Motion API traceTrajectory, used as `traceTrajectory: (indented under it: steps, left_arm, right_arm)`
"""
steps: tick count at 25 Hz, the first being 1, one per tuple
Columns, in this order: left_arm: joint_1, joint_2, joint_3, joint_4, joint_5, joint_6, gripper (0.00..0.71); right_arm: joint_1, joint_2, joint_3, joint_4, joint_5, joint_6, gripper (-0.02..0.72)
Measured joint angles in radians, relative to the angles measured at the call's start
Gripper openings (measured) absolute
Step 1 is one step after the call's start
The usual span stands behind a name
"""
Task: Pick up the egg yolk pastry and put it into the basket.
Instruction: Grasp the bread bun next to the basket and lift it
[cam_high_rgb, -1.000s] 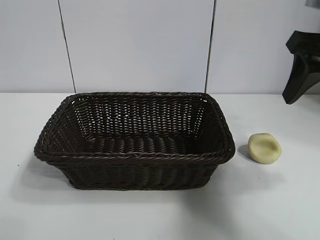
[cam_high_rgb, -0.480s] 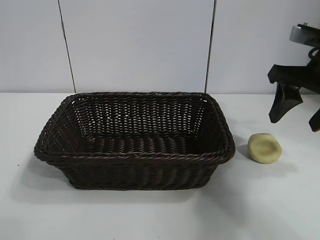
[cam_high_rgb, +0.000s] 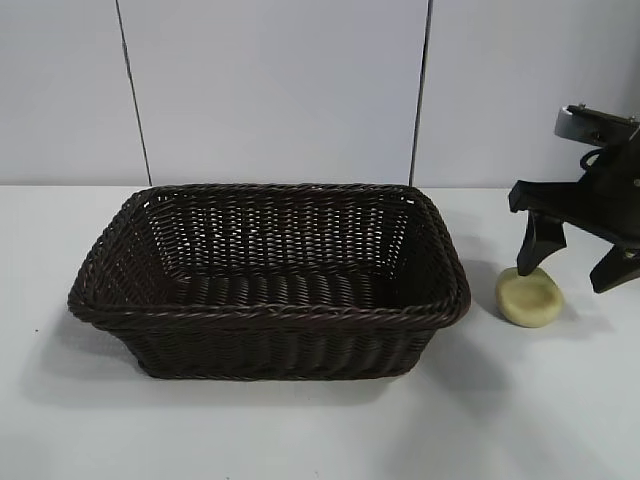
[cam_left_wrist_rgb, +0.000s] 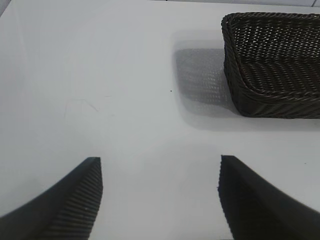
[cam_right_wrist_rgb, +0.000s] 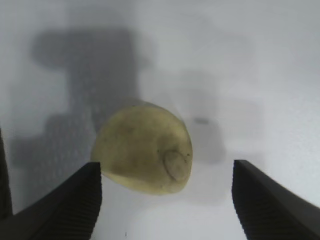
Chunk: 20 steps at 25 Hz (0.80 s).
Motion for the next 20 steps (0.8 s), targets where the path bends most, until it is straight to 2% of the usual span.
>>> traceTrajectory:
  steps: [5, 7, 9, 12, 15, 20]
  left_arm:
    - [0.000, 0.000, 0.000, 0.000, 0.000, 0.000, 0.487]
    - [0.000, 0.000, 0.000, 0.000, 0.000, 0.000, 0.487]
    - [0.000, 0.000, 0.000, 0.000, 0.000, 0.000, 0.487]
    - [0.000, 0.000, 0.000, 0.000, 0.000, 0.000, 0.487]
    - [0.000, 0.000, 0.000, 0.000, 0.000, 0.000, 0.487]
    - [0.000, 0.000, 0.000, 0.000, 0.000, -0.001, 0.487]
  right_arm:
    - [0.000, 0.037, 0.000, 0.005, -0.024, -0.001, 0.529]
    - [0.000, 0.040, 0.000, 0.007, -0.034, -0.003, 0.501]
    - [0.000, 0.040, 0.000, 0.007, -0.044, -0.004, 0.409]
    - [0.000, 0.040, 0.000, 0.008, -0.052, -0.004, 0.213]
    - [0.000, 0.040, 0.000, 0.008, -0.054, -0.004, 0.080]
    - [0.000, 0.017, 0.000, 0.010, -0.043, -0.004, 0.034]
